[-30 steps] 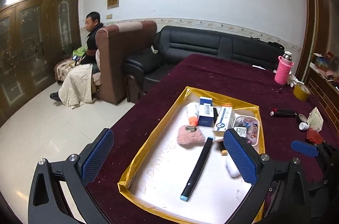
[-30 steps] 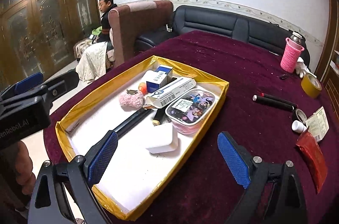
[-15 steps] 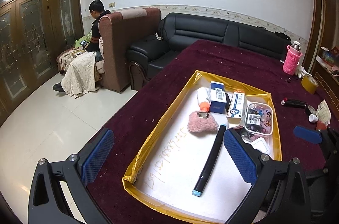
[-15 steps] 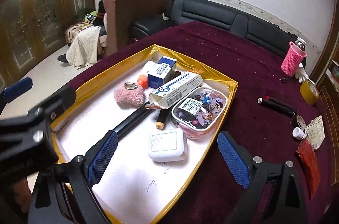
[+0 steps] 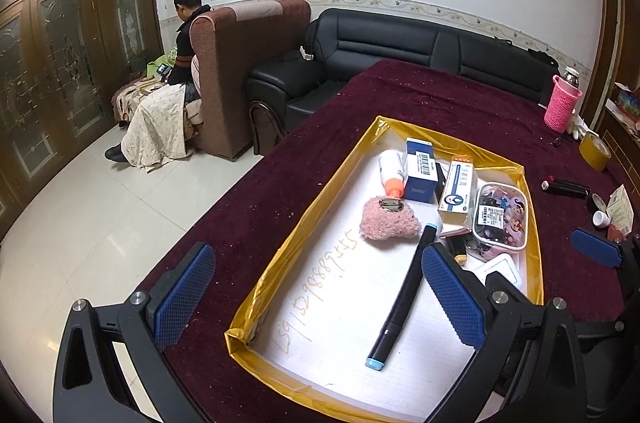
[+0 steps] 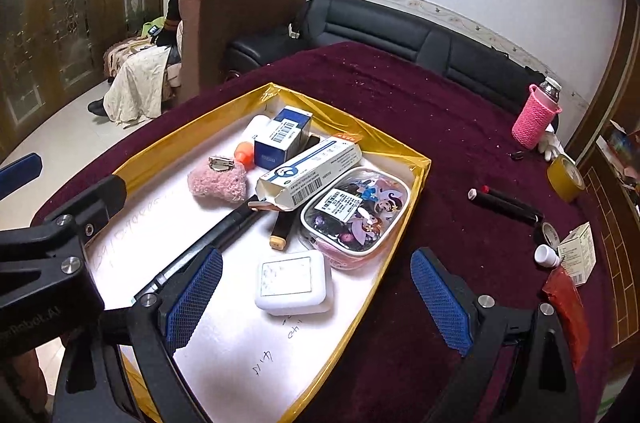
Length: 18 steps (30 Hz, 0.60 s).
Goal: Organize objects
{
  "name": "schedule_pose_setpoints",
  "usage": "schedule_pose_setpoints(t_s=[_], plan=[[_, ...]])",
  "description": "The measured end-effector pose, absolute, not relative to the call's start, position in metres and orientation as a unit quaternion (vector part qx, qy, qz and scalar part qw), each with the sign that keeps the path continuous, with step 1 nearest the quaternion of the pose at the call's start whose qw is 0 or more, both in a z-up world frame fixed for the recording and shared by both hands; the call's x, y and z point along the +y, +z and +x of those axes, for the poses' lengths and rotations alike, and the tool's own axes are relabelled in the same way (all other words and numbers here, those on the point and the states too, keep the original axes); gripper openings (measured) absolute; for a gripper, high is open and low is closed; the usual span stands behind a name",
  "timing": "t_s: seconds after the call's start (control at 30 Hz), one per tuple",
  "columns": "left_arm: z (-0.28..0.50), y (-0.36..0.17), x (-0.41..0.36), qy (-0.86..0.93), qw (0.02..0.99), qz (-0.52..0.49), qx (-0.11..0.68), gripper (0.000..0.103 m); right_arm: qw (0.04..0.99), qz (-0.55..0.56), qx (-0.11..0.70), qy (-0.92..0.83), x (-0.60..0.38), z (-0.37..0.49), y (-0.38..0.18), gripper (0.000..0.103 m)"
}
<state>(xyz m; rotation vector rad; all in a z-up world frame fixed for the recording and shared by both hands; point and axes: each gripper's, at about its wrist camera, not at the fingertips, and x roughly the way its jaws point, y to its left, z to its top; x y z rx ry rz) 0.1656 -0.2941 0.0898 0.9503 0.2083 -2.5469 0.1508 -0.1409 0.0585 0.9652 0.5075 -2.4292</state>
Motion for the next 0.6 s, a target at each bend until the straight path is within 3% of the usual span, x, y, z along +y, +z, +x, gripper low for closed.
schedule_pose_setpoints(t_s=[0.6], plan=[[0.155, 0.091, -0.271, -0.91, 0.209, 0.353, 0.056, 0.103, 0.247, 0.35, 0.184, -0.885, -0.131, 0.151, 0.055, 0.098]])
